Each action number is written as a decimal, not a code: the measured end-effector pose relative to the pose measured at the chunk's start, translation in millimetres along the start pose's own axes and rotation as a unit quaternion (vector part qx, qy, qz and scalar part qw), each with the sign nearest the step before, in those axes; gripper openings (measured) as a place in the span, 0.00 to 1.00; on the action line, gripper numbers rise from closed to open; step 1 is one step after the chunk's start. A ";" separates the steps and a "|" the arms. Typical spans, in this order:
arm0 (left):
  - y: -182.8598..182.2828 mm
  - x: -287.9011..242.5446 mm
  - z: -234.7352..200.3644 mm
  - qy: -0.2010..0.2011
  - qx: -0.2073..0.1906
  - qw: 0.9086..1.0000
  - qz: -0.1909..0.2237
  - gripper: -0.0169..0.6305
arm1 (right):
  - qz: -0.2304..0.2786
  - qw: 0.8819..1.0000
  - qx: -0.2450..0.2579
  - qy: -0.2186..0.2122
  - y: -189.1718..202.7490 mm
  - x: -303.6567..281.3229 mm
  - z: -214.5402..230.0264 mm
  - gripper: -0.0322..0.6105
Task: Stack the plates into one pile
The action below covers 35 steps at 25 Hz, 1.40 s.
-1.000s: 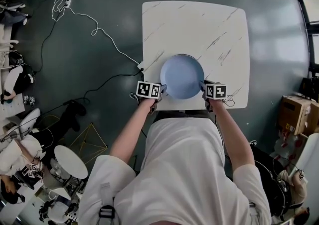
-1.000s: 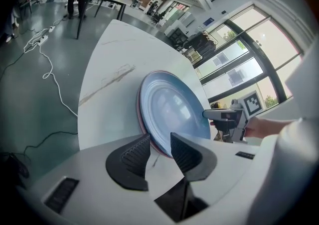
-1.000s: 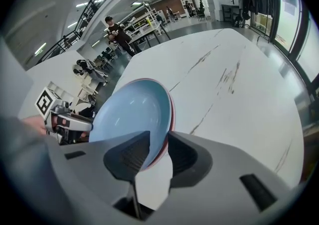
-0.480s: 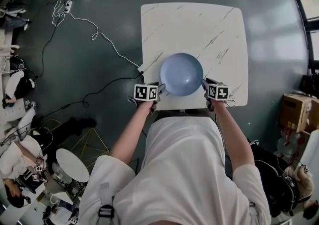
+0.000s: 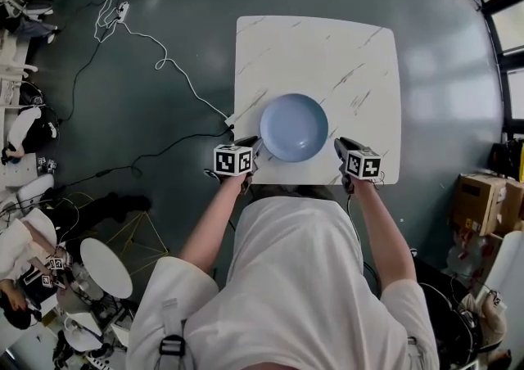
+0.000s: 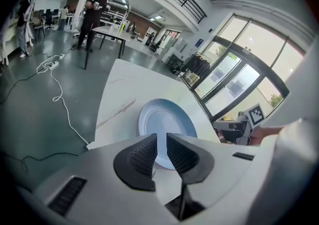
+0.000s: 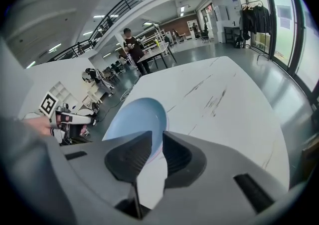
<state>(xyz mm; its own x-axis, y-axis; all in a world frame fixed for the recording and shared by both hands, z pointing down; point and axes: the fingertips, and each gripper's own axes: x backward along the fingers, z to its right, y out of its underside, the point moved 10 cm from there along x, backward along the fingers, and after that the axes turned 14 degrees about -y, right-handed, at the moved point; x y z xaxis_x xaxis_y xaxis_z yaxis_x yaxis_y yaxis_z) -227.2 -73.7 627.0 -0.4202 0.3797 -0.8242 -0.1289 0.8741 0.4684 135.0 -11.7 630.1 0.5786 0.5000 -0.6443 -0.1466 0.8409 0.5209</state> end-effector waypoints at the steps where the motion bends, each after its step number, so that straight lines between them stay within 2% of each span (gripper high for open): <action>1: 1.4 3.9 1.9 -0.004 0.003 1.000 0.005 0.13 | 0.005 1.000 0.004 -0.001 0.0 5.0 0.6 0.17; 8: 27.8 28.8 30.2 -0.025 0.037 0.999 0.028 0.09 | 0.030 0.999 -0.003 -0.023 15.8 42.5 10.0 0.11; 12: 49.1 44.3 49.9 -0.035 0.057 0.997 0.044 0.07 | 0.037 0.998 0.002 -0.055 27.6 60.9 8.4 0.10; 15: 66.8 56.0 61.7 -0.013 0.089 0.995 0.050 0.05 | 0.051 0.995 0.011 -0.090 33.0 74.7 0.2 0.10; 18: 85.7 68.7 73.4 -0.007 0.108 0.992 0.064 0.05 | 0.063 0.993 0.025 -0.101 39.9 91.1 -5.7 0.10; 25: 132.3 102.4 99.5 -0.026 0.118 0.987 0.105 0.05 | 0.089 0.990 0.032 -0.107 67.0 125.6 -10.0 0.10; 30: 152.0 134.0 117.0 -0.034 0.135 0.977 0.163 0.05 | 0.083 0.987 0.075 -0.119 74.1 149.6 -26.4 0.10; 35: 156.9 168.6 118.5 -0.047 0.119 0.971 0.202 0.05 | 0.090 0.979 0.113 -0.146 67.5 159.1 -59.2 0.10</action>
<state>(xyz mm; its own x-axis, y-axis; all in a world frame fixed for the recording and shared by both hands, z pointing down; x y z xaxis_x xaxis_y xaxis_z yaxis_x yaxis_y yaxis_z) -211.8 163.4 523.9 -0.3081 0.7221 -0.6194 0.2455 0.6894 0.6815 169.7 136.8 529.6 0.7697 0.5275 -0.3598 -0.1054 0.6607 0.7432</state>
